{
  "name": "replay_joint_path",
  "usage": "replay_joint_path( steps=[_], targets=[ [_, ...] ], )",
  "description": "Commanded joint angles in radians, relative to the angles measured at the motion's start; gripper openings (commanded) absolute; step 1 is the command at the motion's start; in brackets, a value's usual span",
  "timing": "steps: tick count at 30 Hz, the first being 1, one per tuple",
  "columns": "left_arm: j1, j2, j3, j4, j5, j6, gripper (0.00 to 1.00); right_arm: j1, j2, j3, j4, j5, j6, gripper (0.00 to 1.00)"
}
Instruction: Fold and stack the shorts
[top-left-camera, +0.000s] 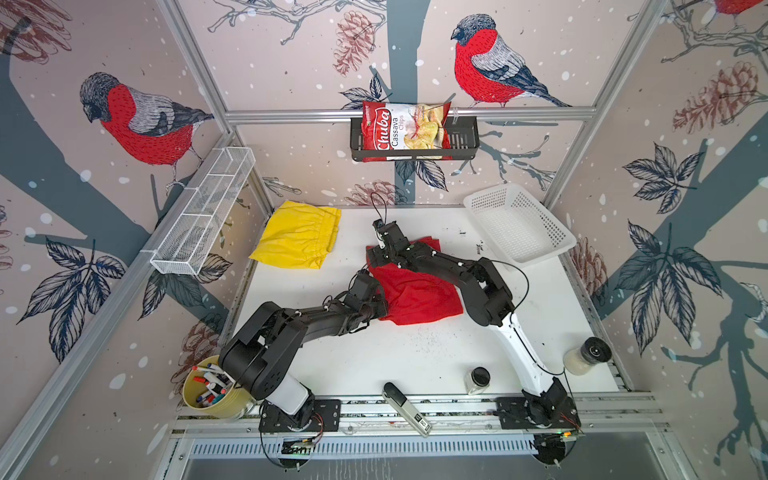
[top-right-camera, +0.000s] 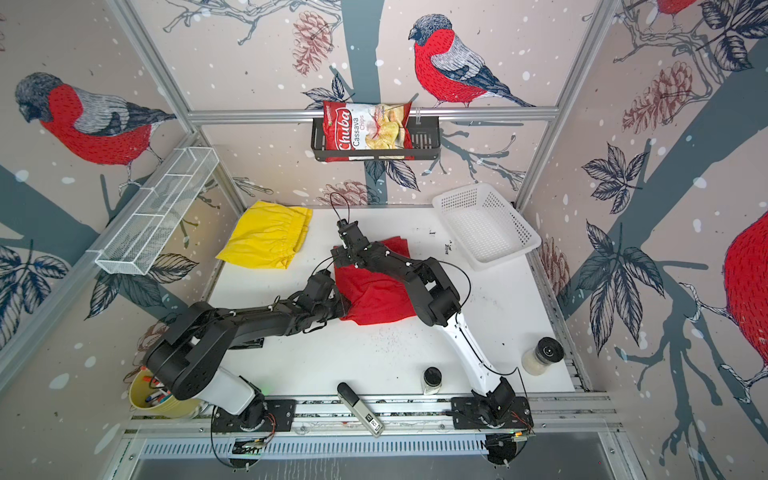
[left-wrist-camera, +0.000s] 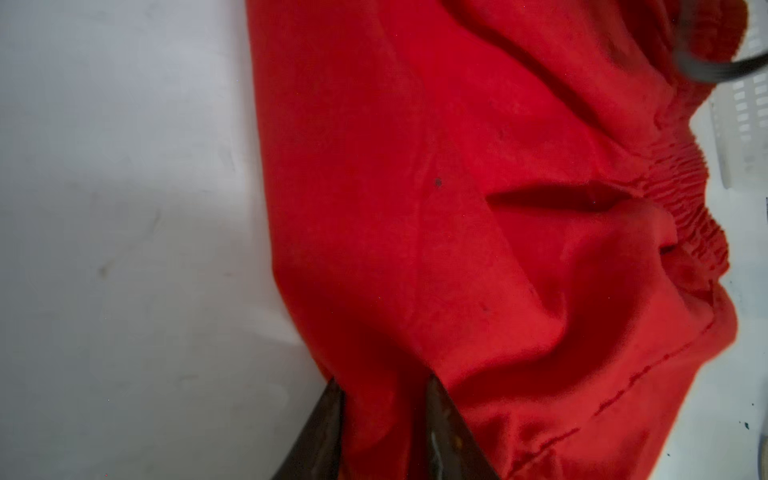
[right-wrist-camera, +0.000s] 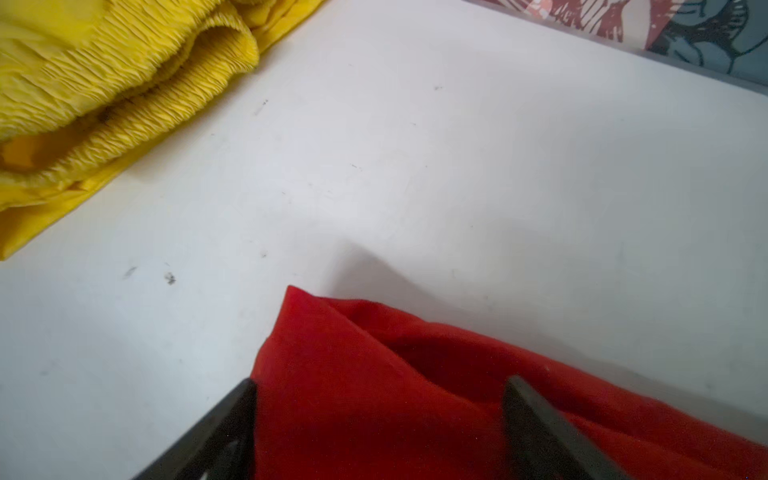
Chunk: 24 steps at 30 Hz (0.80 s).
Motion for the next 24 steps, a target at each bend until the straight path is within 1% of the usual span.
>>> replay_joint_path(
  steps=[1, 2, 3, 5, 6, 10, 12, 13, 14, 15, 16, 18, 20, 22, 24],
  targets=[
    [-0.019, 0.039, -0.014, -0.228, 0.068, -0.003, 0.27, -0.015, 0.032, 0.037, 0.026, 0.023, 0.003, 0.32],
    [-0.026, 0.048, -0.017, -0.225, 0.073, -0.004, 0.23, -0.021, 0.035, 0.036, 0.051, 0.031, 0.009, 0.24],
    [-0.032, 0.058, -0.019, -0.222, 0.08, -0.005, 0.17, -0.027, 0.039, 0.037, 0.075, 0.04, 0.014, 0.19],
    [-0.035, 0.085, -0.035, -0.206, 0.103, -0.004, 0.07, -0.042, 0.046, 0.046, 0.11, 0.057, 0.029, 0.14],
    [-0.037, 0.096, -0.053, -0.192, 0.109, -0.012, 0.01, -0.053, 0.054, 0.064, 0.116, 0.062, 0.041, 0.13],
    [-0.037, 0.155, -0.138, -0.102, 0.144, -0.044, 0.0, -0.095, 0.099, 0.161, 0.088, 0.039, 0.08, 0.13],
    [-0.036, 0.182, -0.148, -0.081, 0.154, -0.051, 0.0, -0.102, 0.098, 0.168, 0.09, 0.032, 0.08, 0.17],
    [-0.036, 0.184, -0.142, -0.086, 0.154, -0.051, 0.0, -0.102, 0.095, 0.166, 0.09, 0.035, 0.074, 0.21],
    [-0.036, 0.183, -0.131, -0.098, 0.149, -0.048, 0.0, -0.1, 0.09, 0.161, 0.092, 0.034, 0.068, 0.28],
    [-0.036, 0.176, -0.115, -0.118, 0.142, -0.043, 0.0, -0.099, 0.082, 0.155, 0.089, 0.032, 0.063, 0.37],
    [-0.037, 0.173, -0.097, -0.139, 0.138, -0.04, 0.06, -0.099, 0.072, 0.148, 0.082, 0.031, 0.061, 0.44],
    [-0.035, 0.161, -0.052, -0.197, 0.124, -0.027, 0.23, -0.099, 0.03, 0.119, 0.072, 0.026, 0.061, 0.62],
    [-0.033, 0.137, -0.01, -0.252, 0.113, -0.017, 0.37, -0.1, -0.034, 0.054, 0.085, 0.026, 0.061, 0.74],
    [-0.032, 0.097, 0.028, -0.311, 0.091, -0.003, 0.45, -0.1, -0.127, -0.041, 0.12, 0.037, 0.053, 0.79],
    [-0.022, 0.041, 0.068, -0.377, 0.056, 0.001, 0.54, -0.102, -0.247, -0.175, 0.176, 0.063, 0.041, 0.85]
  ],
)
